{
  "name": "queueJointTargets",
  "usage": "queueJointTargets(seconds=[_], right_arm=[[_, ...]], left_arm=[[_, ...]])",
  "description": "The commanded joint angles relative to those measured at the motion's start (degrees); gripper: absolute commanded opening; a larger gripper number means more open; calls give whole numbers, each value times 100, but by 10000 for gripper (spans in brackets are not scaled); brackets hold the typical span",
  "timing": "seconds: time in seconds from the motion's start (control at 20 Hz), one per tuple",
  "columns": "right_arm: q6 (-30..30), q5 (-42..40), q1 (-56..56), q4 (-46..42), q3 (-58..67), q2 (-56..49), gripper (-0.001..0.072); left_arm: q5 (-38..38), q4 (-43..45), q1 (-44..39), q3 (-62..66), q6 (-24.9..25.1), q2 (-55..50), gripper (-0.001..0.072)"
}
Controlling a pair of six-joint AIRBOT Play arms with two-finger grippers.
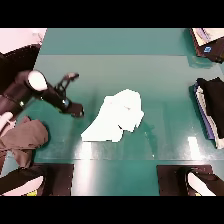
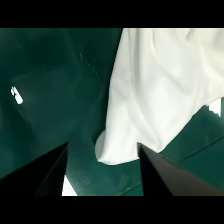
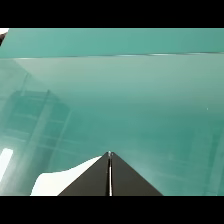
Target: Fold the shirts.
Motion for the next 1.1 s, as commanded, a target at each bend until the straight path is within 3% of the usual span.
queueJointTargets(seconds=[0.0,0.2,0.45,0.5,0.55,0.6,0.8,1.0,1.05], right_arm=[[0,0,0,0,0,-2,18],[0,4,0,0,2,-2,18],[0,4,0,0,2,-2,18],[0,4,0,0,0,-2,18],[0,17,0,2,0,-2,18],[0,81,0,2,0,-2,18],[2,378,-2,-7,-590,70,18],[4,247,0,20,-2332,122,22],[4,181,2,125,-2778,-2,133]], left_arm=[[791,-835,55,-1425,219,129,503],[1287,-1475,55,-1921,592,127,502],[1115,-1469,55,-1950,726,127,500],[1088,-1462,55,-1947,745,127,369],[1102,-1449,55,-1945,752,129,49],[1093,-1388,76,-1899,807,129,23],[793,-575,625,-901,680,131,23],[861,-420,1244,70,680,131,23],[903,-420,1300,146,678,131,23]])
